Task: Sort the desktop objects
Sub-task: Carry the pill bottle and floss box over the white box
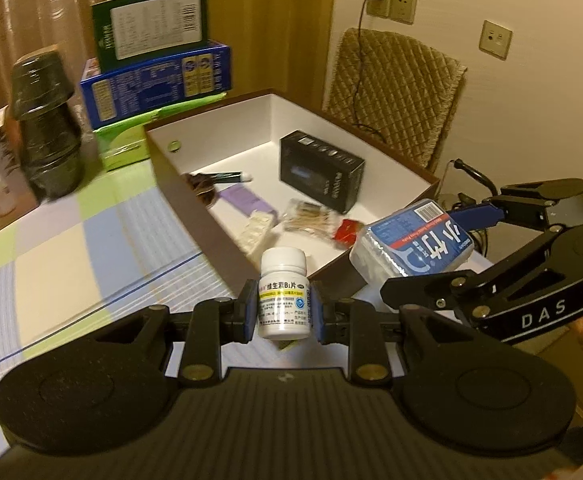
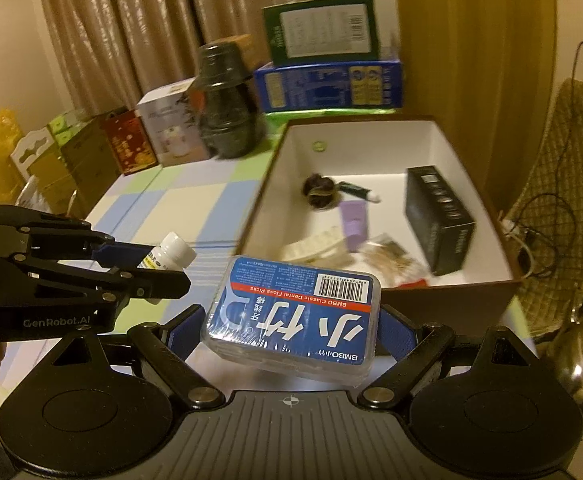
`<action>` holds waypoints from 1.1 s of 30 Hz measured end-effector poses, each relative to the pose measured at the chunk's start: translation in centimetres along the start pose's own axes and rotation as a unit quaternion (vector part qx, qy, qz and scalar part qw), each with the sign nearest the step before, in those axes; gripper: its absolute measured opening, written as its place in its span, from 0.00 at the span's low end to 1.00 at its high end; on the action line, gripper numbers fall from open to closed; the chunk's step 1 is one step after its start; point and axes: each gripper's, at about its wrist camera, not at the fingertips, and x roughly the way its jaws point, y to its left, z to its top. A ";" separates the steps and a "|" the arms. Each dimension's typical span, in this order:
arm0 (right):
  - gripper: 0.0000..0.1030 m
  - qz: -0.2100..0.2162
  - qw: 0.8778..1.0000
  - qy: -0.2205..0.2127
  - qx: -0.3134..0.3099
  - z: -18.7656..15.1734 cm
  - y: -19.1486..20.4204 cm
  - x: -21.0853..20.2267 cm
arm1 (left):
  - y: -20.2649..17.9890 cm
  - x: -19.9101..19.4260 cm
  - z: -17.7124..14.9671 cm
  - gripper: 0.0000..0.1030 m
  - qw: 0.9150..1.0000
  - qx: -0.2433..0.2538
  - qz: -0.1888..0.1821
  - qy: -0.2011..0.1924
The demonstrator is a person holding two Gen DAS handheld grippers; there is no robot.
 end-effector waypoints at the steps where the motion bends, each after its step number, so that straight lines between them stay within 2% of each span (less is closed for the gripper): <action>1: 0.86 -0.001 1.000 -0.001 0.000 0.1 -0.4 -0.1 | -0.3 0.2 0.2 0.22 1.000 0.001 -0.002 -0.001; 9: 0.86 0.001 1.000 -0.009 -0.009 1.6 -3.3 0.2 | -1.9 2.5 2.6 0.22 1.000 -0.002 0.001 -0.010; 16: 0.86 0.003 0.999 -0.016 -0.028 3.7 -5.6 2.0 | -2.0 4.7 4.3 0.22 1.000 -0.012 0.012 -0.007; 27: 0.86 0.006 0.999 -0.005 -0.052 6.8 -8.8 7.4 | -0.5 9.6 7.0 0.22 0.999 -0.009 0.042 0.007; 33: 0.86 0.038 0.996 -0.008 -0.081 8.7 -10.5 10.3 | 1.3 12.5 8.4 0.22 0.998 -0.007 0.053 0.020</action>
